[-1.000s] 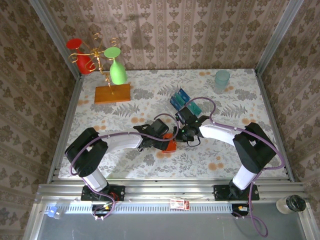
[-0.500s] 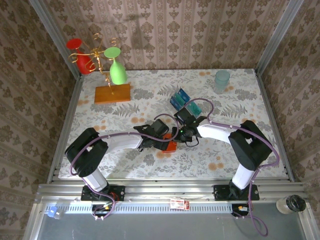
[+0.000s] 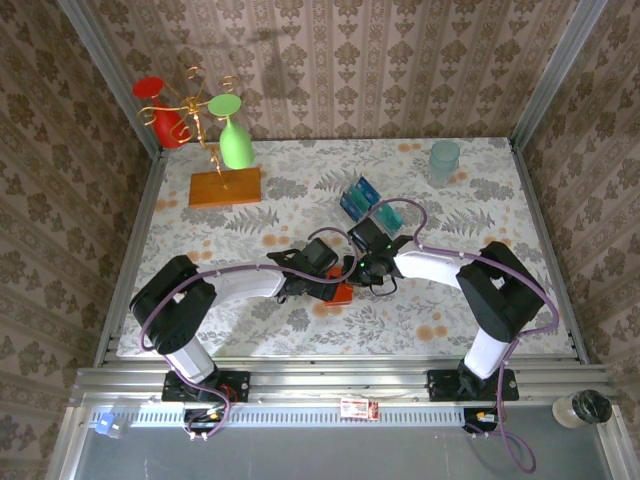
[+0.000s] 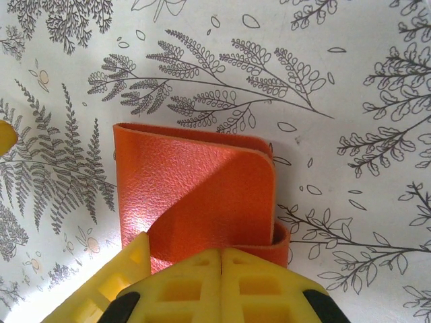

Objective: Put the credit cards into the card holder

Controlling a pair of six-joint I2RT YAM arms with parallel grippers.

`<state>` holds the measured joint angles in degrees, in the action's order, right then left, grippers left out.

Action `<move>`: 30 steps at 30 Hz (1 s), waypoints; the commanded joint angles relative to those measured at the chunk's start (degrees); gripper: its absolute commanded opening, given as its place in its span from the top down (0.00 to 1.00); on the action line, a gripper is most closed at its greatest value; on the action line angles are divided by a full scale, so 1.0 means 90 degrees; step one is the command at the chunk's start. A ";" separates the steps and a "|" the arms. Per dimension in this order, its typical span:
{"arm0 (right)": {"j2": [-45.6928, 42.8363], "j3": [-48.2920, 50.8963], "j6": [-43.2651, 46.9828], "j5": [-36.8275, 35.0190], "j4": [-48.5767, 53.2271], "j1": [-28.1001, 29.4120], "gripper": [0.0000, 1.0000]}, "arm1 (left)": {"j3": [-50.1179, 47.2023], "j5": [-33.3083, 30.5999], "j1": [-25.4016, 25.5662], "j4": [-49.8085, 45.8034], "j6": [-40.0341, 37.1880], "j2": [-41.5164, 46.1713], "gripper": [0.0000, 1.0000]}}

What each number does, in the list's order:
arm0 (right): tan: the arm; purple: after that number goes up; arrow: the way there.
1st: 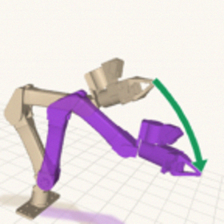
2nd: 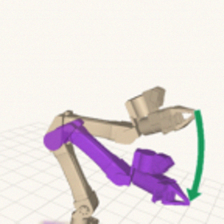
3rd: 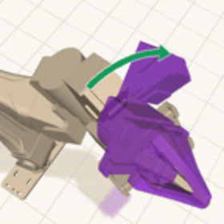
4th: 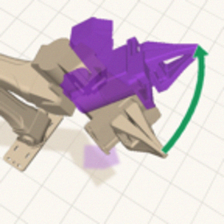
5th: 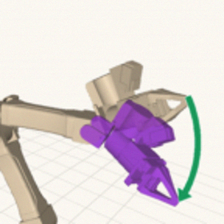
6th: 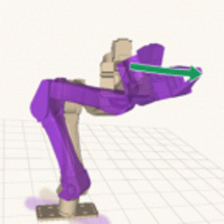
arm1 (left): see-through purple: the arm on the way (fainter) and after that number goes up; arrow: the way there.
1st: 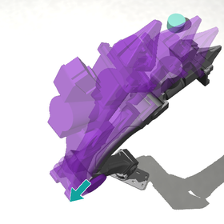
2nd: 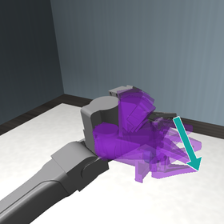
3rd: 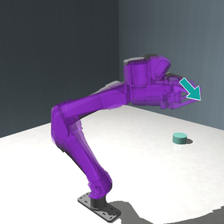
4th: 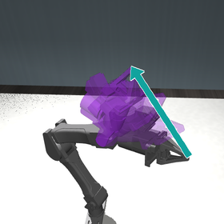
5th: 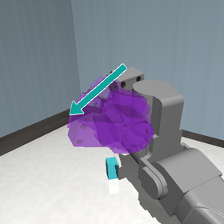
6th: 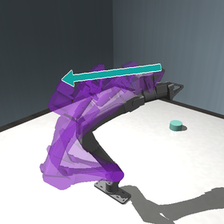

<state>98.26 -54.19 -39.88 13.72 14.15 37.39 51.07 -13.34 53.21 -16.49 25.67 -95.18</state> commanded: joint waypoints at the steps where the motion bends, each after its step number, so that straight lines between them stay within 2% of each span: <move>1: 0.0029 0.0287 -0.0094 0.0006 0.0155 0.0133 1.00 | -0.0230 -0.0031 0.0055 -0.0477 -0.0008 -0.0204 0.00; 30: -0.0188 0.1589 -0.0178 -0.0547 -0.0168 0.0187 1.00 | -0.0176 -0.0041 0.0064 -0.0541 0.0028 -0.0265 0.00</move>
<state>93.89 -44.58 -40.86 11.46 2.04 38.11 51.07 -13.37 53.28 -16.51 25.69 -95.18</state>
